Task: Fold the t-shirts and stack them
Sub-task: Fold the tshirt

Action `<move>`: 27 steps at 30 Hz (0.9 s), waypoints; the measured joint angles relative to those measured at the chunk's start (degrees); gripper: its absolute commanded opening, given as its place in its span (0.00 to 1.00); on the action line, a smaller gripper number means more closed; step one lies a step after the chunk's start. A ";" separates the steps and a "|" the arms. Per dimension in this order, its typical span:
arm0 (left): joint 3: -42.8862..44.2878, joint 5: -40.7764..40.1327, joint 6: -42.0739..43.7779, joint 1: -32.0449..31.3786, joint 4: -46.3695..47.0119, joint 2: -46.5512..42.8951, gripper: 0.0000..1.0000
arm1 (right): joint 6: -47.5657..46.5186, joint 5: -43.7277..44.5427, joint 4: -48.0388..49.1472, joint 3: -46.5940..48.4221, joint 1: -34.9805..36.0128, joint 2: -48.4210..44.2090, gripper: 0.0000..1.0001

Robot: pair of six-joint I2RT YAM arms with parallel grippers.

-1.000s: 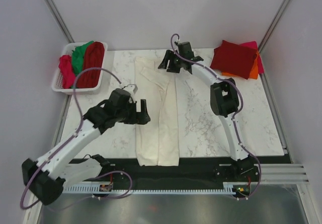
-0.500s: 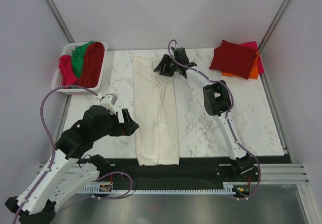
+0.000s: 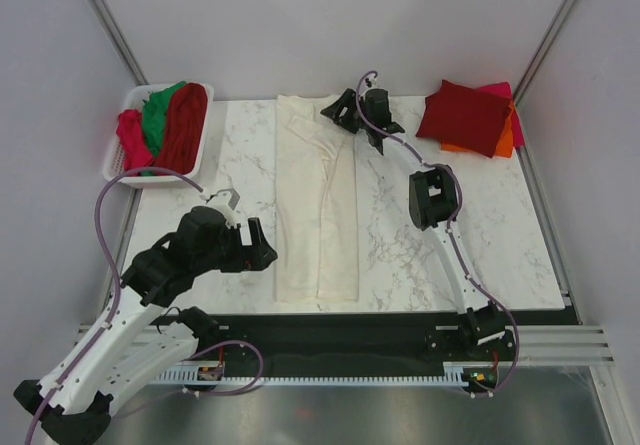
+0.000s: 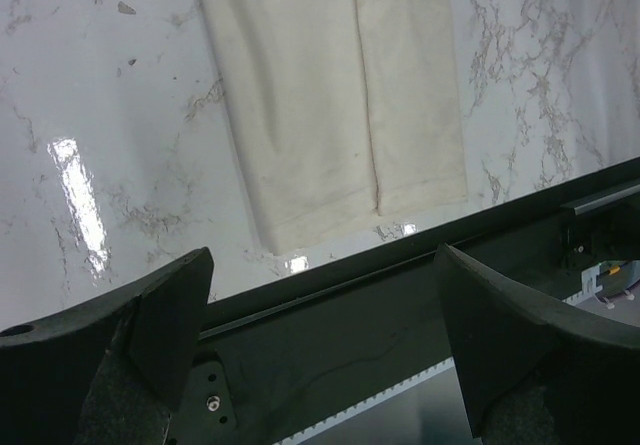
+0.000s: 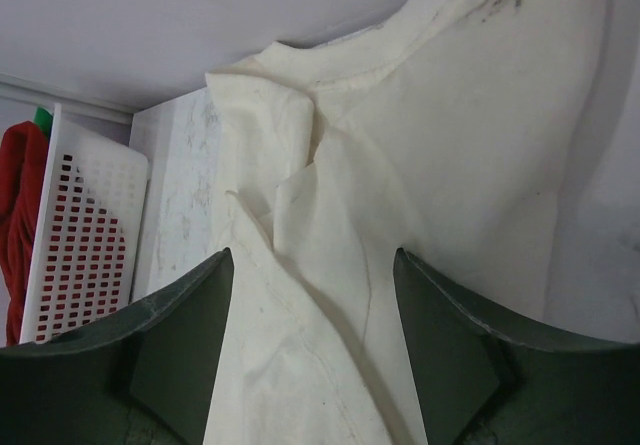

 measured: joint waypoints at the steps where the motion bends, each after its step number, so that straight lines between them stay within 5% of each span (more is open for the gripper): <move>1: -0.17 0.00 0.00 0.00 0.00 0.17 0.99 | -0.07 0.55 1.03 0.04 0.02 0.15 0.80; 8: -0.81 0.00 -0.04 0.00 -0.31 0.48 0.99 | -2.19 0.24 6.43 -1.88 0.44 -0.98 0.97; 11: -1.92 0.00 -0.07 0.00 -0.17 0.94 0.99 | -4.00 -1.11 7.48 -10.43 0.33 -7.34 0.98; 20: -8.52 0.00 -0.07 0.00 -0.35 -0.98 0.99 | -10.25 -0.63 8.22 -40.33 0.61 -45.27 0.98; 27: -12.76 0.02 -0.07 -0.35 0.00 1.03 0.99 | -15.56 12.81 0.74 -72.15 8.24 -81.88 0.97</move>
